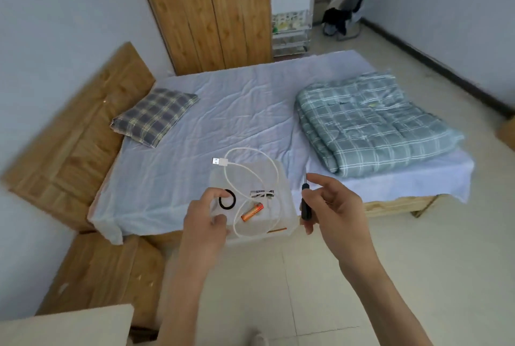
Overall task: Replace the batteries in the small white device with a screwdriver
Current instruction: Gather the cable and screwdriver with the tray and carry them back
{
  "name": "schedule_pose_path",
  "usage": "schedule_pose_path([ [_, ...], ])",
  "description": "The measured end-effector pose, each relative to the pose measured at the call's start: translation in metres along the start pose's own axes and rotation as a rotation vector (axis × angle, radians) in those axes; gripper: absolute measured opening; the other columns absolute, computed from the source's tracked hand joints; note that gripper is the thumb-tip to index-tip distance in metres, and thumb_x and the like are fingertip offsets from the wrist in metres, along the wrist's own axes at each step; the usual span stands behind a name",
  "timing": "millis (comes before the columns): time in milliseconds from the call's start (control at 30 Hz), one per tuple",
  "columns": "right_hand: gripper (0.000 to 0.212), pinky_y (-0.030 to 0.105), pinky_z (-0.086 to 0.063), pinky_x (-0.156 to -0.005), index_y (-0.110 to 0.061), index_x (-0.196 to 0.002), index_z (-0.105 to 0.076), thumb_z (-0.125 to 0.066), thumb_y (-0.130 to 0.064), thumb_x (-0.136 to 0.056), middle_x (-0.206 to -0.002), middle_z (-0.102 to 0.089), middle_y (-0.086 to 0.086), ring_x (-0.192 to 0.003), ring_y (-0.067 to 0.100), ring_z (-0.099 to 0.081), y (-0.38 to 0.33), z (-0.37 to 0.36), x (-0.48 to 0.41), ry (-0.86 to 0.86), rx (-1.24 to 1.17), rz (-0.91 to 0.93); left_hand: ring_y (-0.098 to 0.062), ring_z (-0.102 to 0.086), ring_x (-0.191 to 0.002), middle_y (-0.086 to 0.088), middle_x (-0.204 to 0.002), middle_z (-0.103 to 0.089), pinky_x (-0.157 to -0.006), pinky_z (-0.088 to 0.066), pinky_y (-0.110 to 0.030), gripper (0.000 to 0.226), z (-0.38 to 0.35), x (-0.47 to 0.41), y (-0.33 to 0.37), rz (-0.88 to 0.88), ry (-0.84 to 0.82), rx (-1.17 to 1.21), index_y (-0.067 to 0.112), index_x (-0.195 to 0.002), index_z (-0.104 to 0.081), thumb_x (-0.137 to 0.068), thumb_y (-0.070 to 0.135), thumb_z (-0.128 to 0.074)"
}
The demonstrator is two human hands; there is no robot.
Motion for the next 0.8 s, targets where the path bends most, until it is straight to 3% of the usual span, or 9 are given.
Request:
schedule_pose_path([
  [67, 0.023, 0.034, -0.053, -0.06, -0.013, -0.128, -0.069, -0.062, -0.005, -0.107, -0.065, -0.067, 0.008, -0.054, 0.024, -0.058, -0.006, 0.035, -0.021, 0.095, -0.013, 0.003, -0.02, -0.069, -0.108, -0.001, -0.124, -0.053, -0.066, -0.062, -0.021, 0.057, -0.043, -0.032, 0.026, -0.031, -0.098, 0.042, 0.043, -0.109, -0.065, -0.096, -0.01, -0.046],
  [133, 0.024, 0.031, -0.053, -0.057, -0.012, -0.129, -0.069, -0.061, -0.004, -0.107, -0.065, -0.067, 0.008, -0.054, 0.024, -0.057, -0.01, 0.071, -0.043, 0.191, -0.03, 0.005, -0.028, -0.069, -0.11, -0.001, -0.129, -0.052, -0.069, -0.065, -0.027, 0.059, -0.089, -0.062, 0.055, -0.057, -0.191, 0.07, 0.044, -0.106, -0.066, -0.097, -0.01, -0.046],
  [233, 0.025, 0.031, -0.052, -0.056, -0.01, -0.129, -0.069, -0.061, -0.003, -0.107, -0.066, -0.067, 0.01, -0.052, 0.024, -0.057, -0.016, 0.127, -0.083, 0.332, -0.052, 0.036, -0.025, -0.071, -0.097, -0.004, -0.129, -0.056, -0.061, -0.062, -0.021, 0.058, -0.16, -0.105, 0.103, -0.136, -0.328, 0.08, 0.041, -0.105, -0.067, -0.096, -0.012, -0.045],
  [367, 0.023, 0.032, -0.052, -0.058, -0.007, -0.129, -0.069, -0.061, -0.004, -0.107, -0.064, -0.067, 0.01, -0.051, 0.024, -0.056, -0.032, 0.199, -0.134, 0.513, -0.073, 0.076, -0.007, -0.062, -0.072, 0.005, -0.116, -0.064, -0.058, -0.06, -0.02, 0.056, -0.249, -0.154, 0.179, -0.279, -0.474, 0.09, 0.036, -0.104, -0.068, -0.093, -0.014, -0.044],
  [500, 0.02, 0.031, -0.052, -0.057, -0.01, -0.121, -0.071, -0.06, -0.002, -0.107, -0.063, -0.066, 0.01, -0.051, 0.024, -0.054, -0.052, 0.27, -0.163, 0.664, -0.095, 0.111, -0.008, -0.051, -0.054, 0.001, -0.106, -0.067, -0.046, -0.047, -0.012, 0.05, -0.331, -0.182, 0.251, -0.385, -0.594, 0.065, 0.027, -0.106, -0.067, -0.092, -0.015, -0.044],
  [600, 0.021, 0.032, -0.053, -0.058, -0.009, -0.12, -0.073, -0.059, -0.002, -0.107, -0.064, -0.065, 0.009, -0.051, 0.024, -0.054, -0.061, 0.325, -0.181, 0.769, -0.112, 0.129, -0.013, -0.048, -0.059, -0.002, -0.106, -0.065, -0.046, -0.049, -0.014, 0.05, -0.394, -0.191, 0.295, -0.416, -0.692, 0.061, 0.03, -0.106, -0.067, -0.093, -0.014, -0.046],
  [700, 0.022, 0.032, -0.053, -0.057, -0.012, -0.114, -0.076, -0.059, -0.001, -0.106, -0.066, -0.064, 0.011, -0.052, 0.025, -0.053, -0.064, 0.384, -0.192, 0.836, -0.12, 0.131, -0.015, -0.056, -0.071, -0.003, -0.114, -0.061, -0.044, -0.048, -0.013, 0.047, -0.457, -0.189, 0.333, -0.429, -0.781, 0.051, 0.025, -0.11, -0.067, -0.097, -0.015, -0.046],
  [800, 0.023, 0.033, -0.052, -0.057, -0.013, -0.113, -0.078, -0.059, -0.002, -0.106, -0.069, -0.065, 0.014, -0.053, 0.026, -0.054, -0.057, 0.451, -0.201, 0.9, -0.139, 0.123, -0.026, -0.065, -0.082, -0.002, -0.118, -0.063, -0.044, -0.048, -0.014, 0.05, -0.528, -0.182, 0.366, -0.421, -0.853, 0.05, 0.031, -0.106, -0.067, -0.098, -0.014, -0.048],
])
Point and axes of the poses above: each hand's wrist, its own x-axis away from the middle knuckle, its own z-axis out of the back of the hand, y = z × x, the point moved 3 cm from there along -x, towards the middle knuckle
